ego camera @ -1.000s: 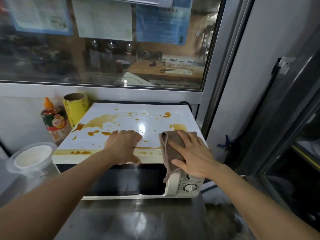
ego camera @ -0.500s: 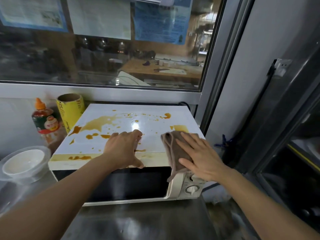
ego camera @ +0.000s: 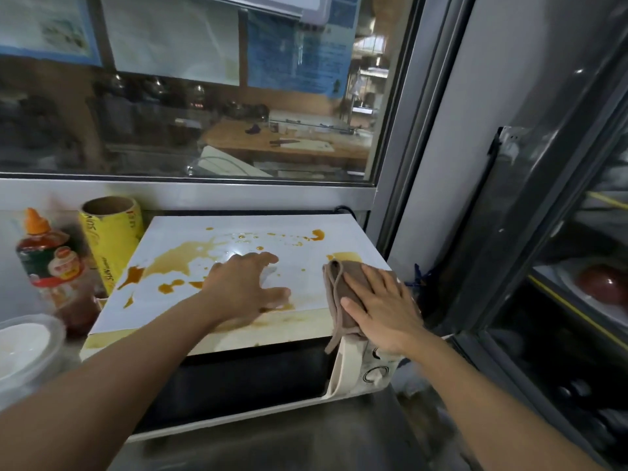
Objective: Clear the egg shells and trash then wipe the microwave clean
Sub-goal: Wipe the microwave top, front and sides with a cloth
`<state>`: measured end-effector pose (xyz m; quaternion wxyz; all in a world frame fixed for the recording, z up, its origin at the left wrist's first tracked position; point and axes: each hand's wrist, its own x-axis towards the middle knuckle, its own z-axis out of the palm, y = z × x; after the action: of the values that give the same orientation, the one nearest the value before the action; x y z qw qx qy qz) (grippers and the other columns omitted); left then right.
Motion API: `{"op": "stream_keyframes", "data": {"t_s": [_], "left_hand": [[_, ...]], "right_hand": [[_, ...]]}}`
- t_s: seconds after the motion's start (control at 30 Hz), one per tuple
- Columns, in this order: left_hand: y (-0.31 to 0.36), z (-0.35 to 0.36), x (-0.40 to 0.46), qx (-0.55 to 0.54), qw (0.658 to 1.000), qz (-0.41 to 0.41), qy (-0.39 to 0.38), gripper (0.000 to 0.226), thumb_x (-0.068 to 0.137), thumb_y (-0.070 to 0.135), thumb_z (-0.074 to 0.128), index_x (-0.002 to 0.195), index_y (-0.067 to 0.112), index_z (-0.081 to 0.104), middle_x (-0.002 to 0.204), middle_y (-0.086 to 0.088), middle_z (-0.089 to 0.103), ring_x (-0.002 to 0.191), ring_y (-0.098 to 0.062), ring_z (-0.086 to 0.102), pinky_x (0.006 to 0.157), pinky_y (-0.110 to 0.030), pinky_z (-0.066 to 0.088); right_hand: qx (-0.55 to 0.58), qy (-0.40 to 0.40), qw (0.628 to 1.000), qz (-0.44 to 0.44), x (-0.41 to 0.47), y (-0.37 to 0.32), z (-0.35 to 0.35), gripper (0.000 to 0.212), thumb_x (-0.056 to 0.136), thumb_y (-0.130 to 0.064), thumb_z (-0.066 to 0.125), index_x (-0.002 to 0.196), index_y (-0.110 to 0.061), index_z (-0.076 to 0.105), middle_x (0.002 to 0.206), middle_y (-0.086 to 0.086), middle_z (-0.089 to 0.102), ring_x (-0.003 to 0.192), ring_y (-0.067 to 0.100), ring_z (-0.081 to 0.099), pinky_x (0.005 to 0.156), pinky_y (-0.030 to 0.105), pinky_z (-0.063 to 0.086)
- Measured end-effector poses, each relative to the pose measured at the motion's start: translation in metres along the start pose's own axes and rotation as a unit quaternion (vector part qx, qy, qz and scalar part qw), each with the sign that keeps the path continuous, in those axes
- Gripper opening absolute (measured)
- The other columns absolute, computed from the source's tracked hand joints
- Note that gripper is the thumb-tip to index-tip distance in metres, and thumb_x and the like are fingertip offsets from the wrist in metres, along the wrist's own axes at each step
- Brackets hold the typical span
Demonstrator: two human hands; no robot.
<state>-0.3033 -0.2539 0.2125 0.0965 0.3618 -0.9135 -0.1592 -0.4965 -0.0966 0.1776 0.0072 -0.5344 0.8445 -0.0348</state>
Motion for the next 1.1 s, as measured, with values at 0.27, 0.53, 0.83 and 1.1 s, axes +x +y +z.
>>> {"op": "stream_keyframes", "data": {"t_s": [0.27,0.53,0.83,1.1], "left_hand": [[-0.014,-0.007,0.053,0.095,0.995,-0.009,-0.034,0.064,0.085,0.055,0.053,0.141,0.031,0.033,0.149,0.009,0.035,0.136,-0.016,0.033,0.109,-0.037,0.023],[-0.026,-0.001,0.077,0.103,0.992,-0.026,-0.062,0.059,0.077,0.061,0.06,0.129,0.035,0.045,0.139,0.016,0.042,0.126,-0.011,0.041,0.108,-0.036,0.029],[-0.021,-0.011,0.066,0.121,0.992,-0.04,-0.009,0.058,0.074,0.054,0.068,0.124,0.03,0.049,0.127,0.009,0.052,0.118,-0.014,0.049,0.101,-0.032,0.035],[-0.066,-0.033,0.038,0.075,0.99,-0.118,0.021,0.052,0.078,0.048,0.068,0.122,0.03,0.05,0.129,0.007,0.051,0.12,-0.016,0.048,0.101,-0.035,0.037]], "right_hand": [[0.029,-0.007,0.999,-0.028,0.08,0.013,-0.004,0.052,0.099,-0.048,0.018,0.148,-0.037,0.007,0.157,-0.012,0.002,0.144,0.018,0.001,0.117,0.045,0.008],[0.022,-0.01,0.998,-0.066,0.201,0.017,-0.005,0.056,0.096,-0.054,0.022,0.148,-0.036,0.012,0.159,-0.006,0.004,0.145,0.024,0.002,0.117,0.046,0.005],[0.017,-0.018,0.955,-0.296,0.187,-0.045,0.001,0.046,0.099,-0.041,0.025,0.145,-0.04,0.02,0.158,-0.013,0.004,0.145,0.018,0.001,0.117,0.047,0.002],[0.08,-0.008,0.928,-0.364,0.158,-0.024,-0.005,0.054,0.092,-0.035,0.026,0.146,-0.032,0.025,0.155,-0.012,0.018,0.142,0.011,0.014,0.115,0.031,0.011]]}}
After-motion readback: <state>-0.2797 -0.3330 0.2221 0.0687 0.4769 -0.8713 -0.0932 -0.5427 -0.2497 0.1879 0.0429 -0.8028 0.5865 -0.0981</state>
